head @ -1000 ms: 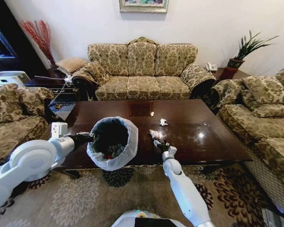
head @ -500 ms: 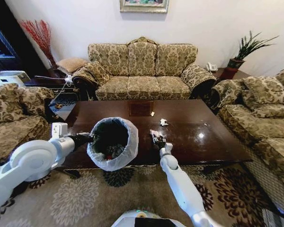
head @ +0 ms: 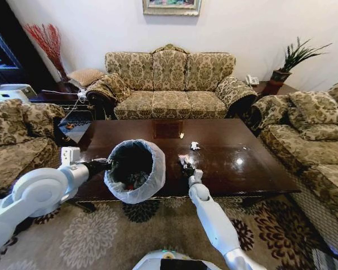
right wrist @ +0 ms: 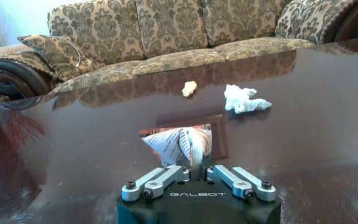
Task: Move to the front of the table and place the trash on the table into the trash bin.
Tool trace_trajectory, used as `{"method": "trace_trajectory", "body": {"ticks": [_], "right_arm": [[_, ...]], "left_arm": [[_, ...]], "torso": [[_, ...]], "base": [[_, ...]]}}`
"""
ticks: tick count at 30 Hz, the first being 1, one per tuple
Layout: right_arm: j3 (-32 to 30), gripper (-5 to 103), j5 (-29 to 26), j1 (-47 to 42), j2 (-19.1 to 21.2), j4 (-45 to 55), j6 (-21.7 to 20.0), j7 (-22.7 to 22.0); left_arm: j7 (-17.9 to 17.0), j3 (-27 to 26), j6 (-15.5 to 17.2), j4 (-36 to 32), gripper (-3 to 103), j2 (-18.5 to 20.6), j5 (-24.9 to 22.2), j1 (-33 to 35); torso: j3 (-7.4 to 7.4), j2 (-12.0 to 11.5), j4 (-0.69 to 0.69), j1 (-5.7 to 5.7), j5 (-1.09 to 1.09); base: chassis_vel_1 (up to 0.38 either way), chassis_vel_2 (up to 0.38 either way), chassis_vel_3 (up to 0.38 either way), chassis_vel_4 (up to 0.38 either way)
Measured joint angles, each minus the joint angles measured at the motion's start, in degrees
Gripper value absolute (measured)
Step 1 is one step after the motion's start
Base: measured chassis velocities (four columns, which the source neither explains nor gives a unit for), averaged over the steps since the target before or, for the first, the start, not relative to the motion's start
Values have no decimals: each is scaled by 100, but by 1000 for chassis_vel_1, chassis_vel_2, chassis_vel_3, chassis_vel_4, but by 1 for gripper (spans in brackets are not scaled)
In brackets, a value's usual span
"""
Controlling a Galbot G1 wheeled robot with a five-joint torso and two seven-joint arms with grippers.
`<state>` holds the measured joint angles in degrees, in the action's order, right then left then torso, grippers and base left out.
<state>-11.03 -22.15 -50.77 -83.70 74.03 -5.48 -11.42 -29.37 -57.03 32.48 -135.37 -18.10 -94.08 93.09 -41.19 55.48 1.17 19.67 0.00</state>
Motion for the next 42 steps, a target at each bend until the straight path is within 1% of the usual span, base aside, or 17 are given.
{"method": "trace_trajectory", "body": {"ticks": [1,5,8,9,10,13,14,17,19,22,27,32,35,37,40,41,42], "right_arm": [[0,7,0,0,0,0,0,0],[31,2,-70,-121,56,174,527,-129],[24,0,31,-381,165,970,1024,-165],[14,0,145,-566,251,1656,1178,-122],[14,0,145,-566,251,1656,1178,-122],[144,0,447,-775,492,2783,1454,176],[144,0,447,-775,492,2783,1454,176],[618,0,352,-887,814,4159,1548,586],[727,0,325,-897,869,4366,1549,667],[1402,0,284,-894,1162,5118,1490,908],[1945,0,392,-847,1386,5235,1471,1077],[2272,-2,1150,-958,1529,4916,1554,1053],[2351,14,1460,-1034,1605,4791,1604,1099],[2354,14,1541,-1037,1595,4756,1619,1099],[2322,30,1679,-1057,1542,4700,1673,1104],[2322,30,1679,-1057,1542,4700,1673,1104],[2316,35,1678,-1063,1539,4700,1676,1104]], "left_arm": [[0,0,0,0,1,0,0,0],[-1,-24,0,11,1,52,-13,2],[-43,-34,0,83,1,139,-96,-3],[-149,-42,-1,130,1,246,-253,-12],[-149,-42,-1,130,1,246,-253,-12],[-282,-46,14,203,1,414,-455,-47],[-282,-46,14,203,1,414,-455,-47],[-506,-42,53,242,1,530,-705,-98],[-547,-42,66,242,1,544,-750,-103],[-761,-91,127,214,1,612,-951,-113],[-813,-99,135,142,1,641,-999,-114],[-827,-100,135,37,1,615,-974,-117],[-826,-100,135,-5,1,554,-938,-100],[-818,-98,135,-16,1,534,-911,-91],[-796,-85,135,-41,1,493,-868,-66],[-796,-85,135,-41,1,493,-868,-66],[-794,-85,135,-41,1,487,-861,-65]], "torso": [[0,0,0,0,0],[-3,-1,0,1,1],[-3,-1,-2,2,0],[-3,-1,-2,1,1],[-3,-1,-2,1,1],[-2,0,-2,0,-1],[-2,0,-2,0,-1],[-2,0,-2,1,0],[-2,0,-1,1,1],[-1,0,0,0,0],[-1,0,-1,0,1],[-1,0,-1,1,1],[-1,0,-1,0,0],[-1,0,-1,0,1],[-1,-1,-1,1,0],[-1,-1,-1,1,0],[-1,0,-1,1,0]], "base": [[0,0,0,0],[0,0,0,0],[0,0,0,0],[0,0,0,0],[0,0,0,0],[0,0,0,0],[0,0,0,0],[0,0,0,0],[0,0,0,0],[0,0,0,0],[0,0,0,0],[0,0,0,0],[0,0,0,0],[0,0,0,0],[0,0,0,0],[0,0,0,0],[0,0,0,0]]}}
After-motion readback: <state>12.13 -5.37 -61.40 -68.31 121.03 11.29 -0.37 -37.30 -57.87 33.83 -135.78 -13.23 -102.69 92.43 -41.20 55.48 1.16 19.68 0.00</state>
